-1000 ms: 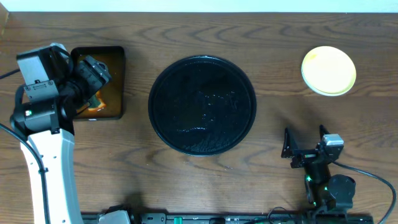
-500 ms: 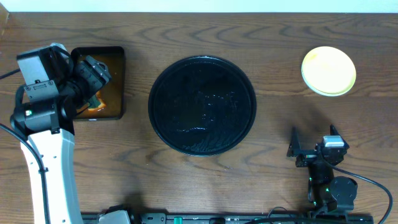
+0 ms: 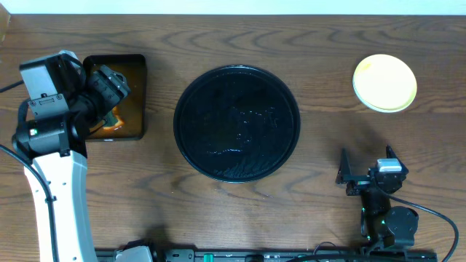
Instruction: Clean dirty plates on tray and stack at the side
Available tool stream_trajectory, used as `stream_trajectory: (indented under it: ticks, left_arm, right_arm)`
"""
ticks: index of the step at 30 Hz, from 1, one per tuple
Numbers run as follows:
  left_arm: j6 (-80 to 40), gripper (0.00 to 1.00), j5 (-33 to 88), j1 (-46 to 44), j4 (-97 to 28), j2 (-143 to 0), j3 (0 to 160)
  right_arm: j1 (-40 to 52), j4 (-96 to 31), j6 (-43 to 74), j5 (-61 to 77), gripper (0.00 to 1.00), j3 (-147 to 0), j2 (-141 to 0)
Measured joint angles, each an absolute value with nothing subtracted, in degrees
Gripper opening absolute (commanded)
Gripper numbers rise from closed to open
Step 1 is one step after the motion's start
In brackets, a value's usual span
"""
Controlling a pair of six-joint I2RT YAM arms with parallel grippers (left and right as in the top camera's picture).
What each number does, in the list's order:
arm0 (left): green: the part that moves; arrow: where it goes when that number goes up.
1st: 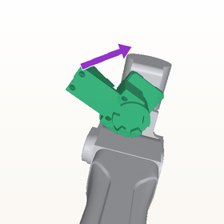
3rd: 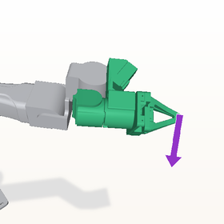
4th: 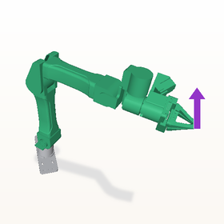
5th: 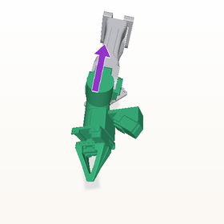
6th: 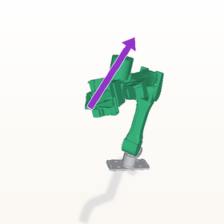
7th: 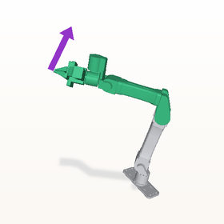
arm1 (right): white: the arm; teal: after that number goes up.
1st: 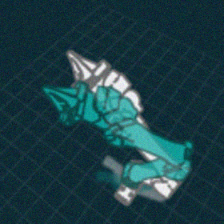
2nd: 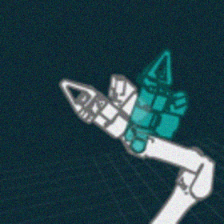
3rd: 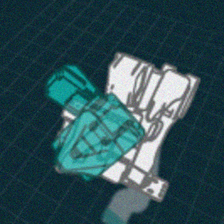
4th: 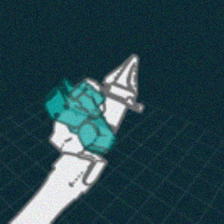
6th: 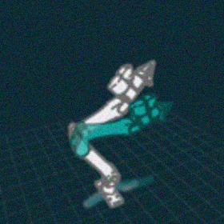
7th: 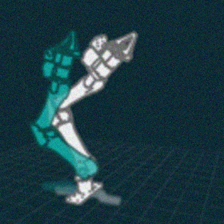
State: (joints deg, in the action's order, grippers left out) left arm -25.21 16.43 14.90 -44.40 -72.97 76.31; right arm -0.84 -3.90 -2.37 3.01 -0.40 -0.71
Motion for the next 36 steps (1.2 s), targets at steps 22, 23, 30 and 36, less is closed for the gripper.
stream_trajectory:
  ticks: [22, 23, 30, 36]
  left_arm:
    - [-18.1, 0.79, 9.0, 11.4, -53.8, -72.5, 72.8]
    - [-17.0, 0.78, 8.4, 9.7, -52.6, -72.1, 70.4]
    - [-8.4, 0.79, 5.0, 0.9, -32.9, -62.8, 45.9]
    - [-5.9, 0.78, 4.0, 0.6, -16.8, -47.6, 23.9]
  right_arm:
    - [-0.8, -3.9, -2.4, 3.0, 0.99, -0.4, -0.7]
    - [-0.8, -3.9, -2.4, 3.0, 0.99, -0.4, -0.7]
    - [-0.8, -3.9, -2.4, 3.0, 0.99, -0.4, -0.7]
    - [-0.8, -3.9, -2.4, 3.0, 0.99, -0.4, -0.7]
